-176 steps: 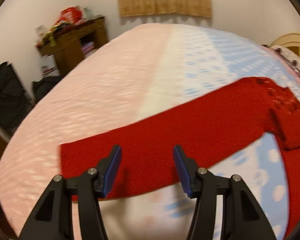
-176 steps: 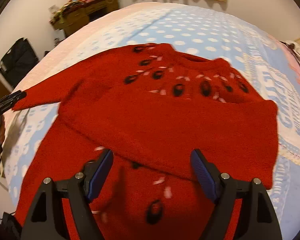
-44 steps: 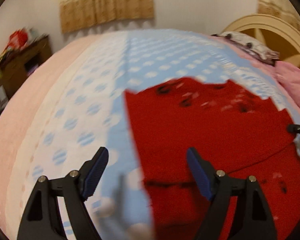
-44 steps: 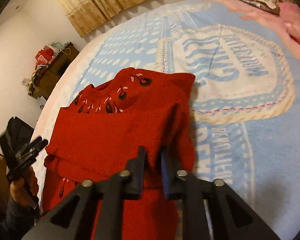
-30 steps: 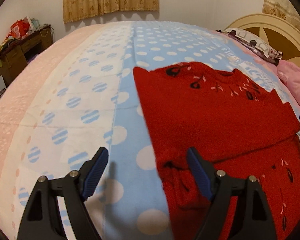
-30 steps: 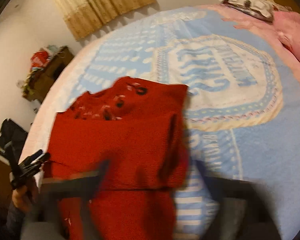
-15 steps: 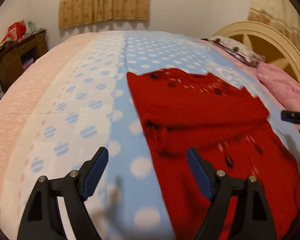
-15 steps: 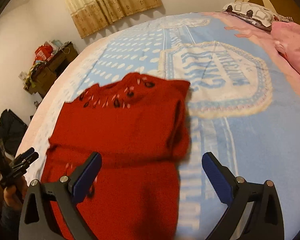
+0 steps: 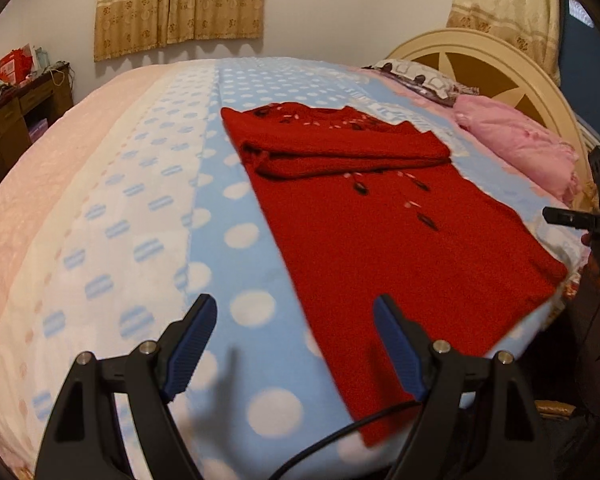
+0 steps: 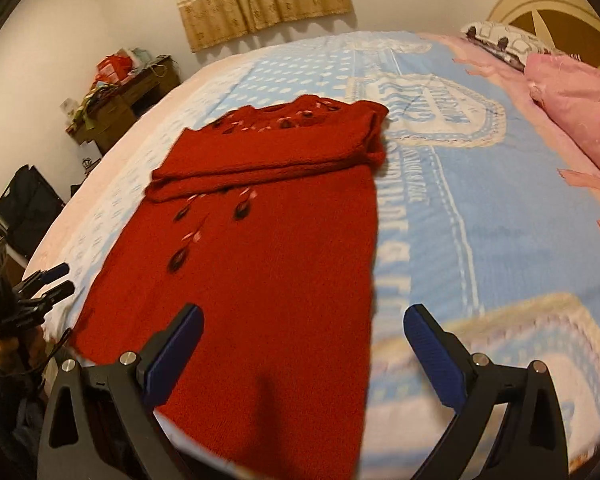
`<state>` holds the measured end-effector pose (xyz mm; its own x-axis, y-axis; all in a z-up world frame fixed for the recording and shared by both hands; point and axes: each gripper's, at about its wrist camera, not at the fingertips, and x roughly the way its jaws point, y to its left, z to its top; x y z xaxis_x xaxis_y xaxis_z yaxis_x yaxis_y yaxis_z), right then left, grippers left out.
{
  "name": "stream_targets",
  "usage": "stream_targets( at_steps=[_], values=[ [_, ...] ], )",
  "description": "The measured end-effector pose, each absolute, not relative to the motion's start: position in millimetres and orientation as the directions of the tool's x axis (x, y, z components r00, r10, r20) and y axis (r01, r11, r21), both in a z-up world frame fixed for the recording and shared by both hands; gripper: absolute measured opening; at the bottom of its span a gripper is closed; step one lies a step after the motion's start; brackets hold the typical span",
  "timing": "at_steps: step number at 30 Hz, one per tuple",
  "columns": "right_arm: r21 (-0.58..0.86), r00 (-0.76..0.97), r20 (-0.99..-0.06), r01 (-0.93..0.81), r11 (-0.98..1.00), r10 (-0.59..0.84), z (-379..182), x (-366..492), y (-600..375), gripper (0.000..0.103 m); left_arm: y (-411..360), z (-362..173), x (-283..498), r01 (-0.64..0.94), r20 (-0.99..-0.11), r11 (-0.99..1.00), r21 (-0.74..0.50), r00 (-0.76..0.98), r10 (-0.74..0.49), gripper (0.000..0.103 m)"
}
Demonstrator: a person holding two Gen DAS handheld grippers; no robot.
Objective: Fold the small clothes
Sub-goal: 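Release the sleeve onto the body and withdraw the left tool, then grasp the sweater hem with the left tool while the right tool grasps the hem beside it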
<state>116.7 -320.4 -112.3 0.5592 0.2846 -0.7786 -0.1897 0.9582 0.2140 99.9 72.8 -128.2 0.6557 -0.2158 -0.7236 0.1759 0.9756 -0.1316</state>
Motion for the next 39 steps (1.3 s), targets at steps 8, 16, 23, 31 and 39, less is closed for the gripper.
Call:
stream_targets(
  at_steps=[8,16,23,31,39],
  values=[
    [0.260,0.581,-0.752,-0.175,0.950,0.313,-115.9,63.7,-329.6,0.099,51.9,-140.3,72.8,0.215,-0.739,0.963,-0.161,0.621,-0.262,0.083],
    [0.291,0.558,-0.767,-0.140,0.947,0.318,-136.9,49.8,-340.5,0.062,48.8,-154.7,72.6,0.217,-0.747,0.945,-0.245,0.579,-0.327,0.070],
    [0.292,0.555,-0.764,-0.157,0.943,0.329,-144.7,44.0,-333.1,0.044,37.5,-152.9,65.4,0.265,-0.733,0.927,-0.266,0.569,-0.373,0.056],
    [0.333,0.565,-0.745,-0.144,0.932,0.354,-145.1,39.3,-343.8,0.029,41.1,-151.8,65.9,0.265,-0.754,0.928,-0.261,0.545,-0.367,0.028],
    [0.458,0.607,-0.668,-0.121,0.881,0.431,-144.8,38.3,-365.4,0.013,58.8,-143.1,62.2,0.284,-0.685,0.890,-0.356,0.569,-0.455,0.010]
  ],
)
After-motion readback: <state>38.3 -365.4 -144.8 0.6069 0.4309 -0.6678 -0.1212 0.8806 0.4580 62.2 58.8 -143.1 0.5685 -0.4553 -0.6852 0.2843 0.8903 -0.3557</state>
